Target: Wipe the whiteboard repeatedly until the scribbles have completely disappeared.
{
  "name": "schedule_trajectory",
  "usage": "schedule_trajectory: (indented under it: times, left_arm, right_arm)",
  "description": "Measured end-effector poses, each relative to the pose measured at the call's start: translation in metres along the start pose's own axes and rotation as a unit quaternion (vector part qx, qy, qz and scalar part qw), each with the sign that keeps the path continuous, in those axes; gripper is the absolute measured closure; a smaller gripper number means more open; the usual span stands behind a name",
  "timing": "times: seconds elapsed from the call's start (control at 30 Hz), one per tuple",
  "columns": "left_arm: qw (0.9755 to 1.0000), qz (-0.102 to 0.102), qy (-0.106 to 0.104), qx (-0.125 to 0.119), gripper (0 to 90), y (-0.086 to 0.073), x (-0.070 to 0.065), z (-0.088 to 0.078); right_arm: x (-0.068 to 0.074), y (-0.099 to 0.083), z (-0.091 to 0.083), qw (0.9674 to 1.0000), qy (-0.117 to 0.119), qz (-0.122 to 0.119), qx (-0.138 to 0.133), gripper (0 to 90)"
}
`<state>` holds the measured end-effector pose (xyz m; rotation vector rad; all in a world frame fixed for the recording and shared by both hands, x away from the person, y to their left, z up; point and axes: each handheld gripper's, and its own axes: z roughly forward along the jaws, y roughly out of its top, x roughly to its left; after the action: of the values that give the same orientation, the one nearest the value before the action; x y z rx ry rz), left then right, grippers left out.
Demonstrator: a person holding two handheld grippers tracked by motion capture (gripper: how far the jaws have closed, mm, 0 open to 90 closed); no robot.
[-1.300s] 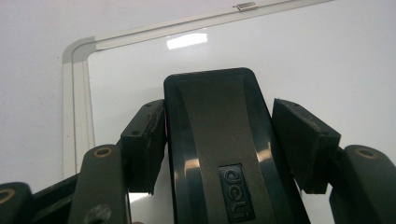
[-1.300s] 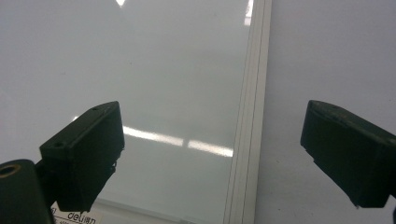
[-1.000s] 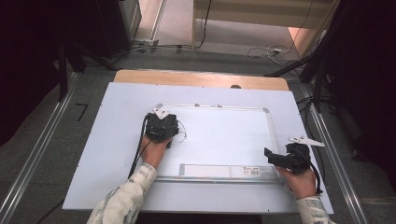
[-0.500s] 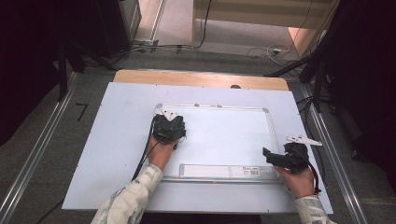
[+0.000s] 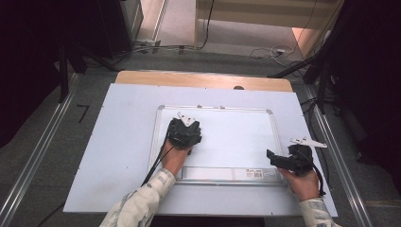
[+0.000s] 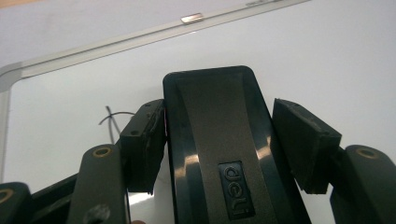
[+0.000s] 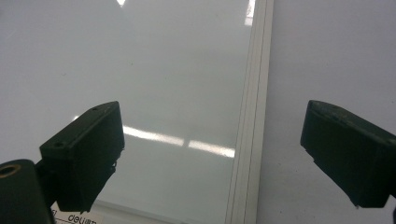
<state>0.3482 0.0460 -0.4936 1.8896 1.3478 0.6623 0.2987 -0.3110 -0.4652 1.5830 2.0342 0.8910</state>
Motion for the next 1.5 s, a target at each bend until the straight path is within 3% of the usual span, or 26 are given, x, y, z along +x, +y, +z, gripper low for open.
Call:
schedule_trajectory:
  times: [0.27,0.67,0.9,1.0,1.2,1.5]
  left_arm:
    - [1.0,0.008,-0.005,0.003,37.4,-0.002,0.004,-0.003]
    - [0.9996,-0.021,0.02,0.003,37.0,-0.004,0.037,-0.005]
    - [0.9982,-0.045,0.041,0.002,36.6,-0.005,0.062,-0.005]
    - [0.9973,-0.057,0.046,-0.003,36.1,-0.004,0.067,-0.003]
    - [0.9969,-0.054,0.058,0.001,36.0,0.0,0.063,0.0]
    - [0.9983,-0.036,0.046,0.003,36.2,0.008,0.042,0.01]
  right_arm:
    - [-0.001,-0.001,-0.001,1.0,-0.001,0.002,-0.001,4.9]
    - [-0.002,-0.002,-0.003,1.0,-0.003,0.004,-0.001,4.9]
    - [-0.002,-0.002,-0.003,1.0,-0.003,0.004,0.0,5.0]
    - [-0.002,-0.002,-0.003,1.0,-0.003,0.004,-0.001,4.9]
    - [-0.001,-0.002,-0.002,1.0,-0.003,0.002,0.0,4.9]
    - [0.0,0.0,0.0,1.0,0.0,0.0,0.001,5.0]
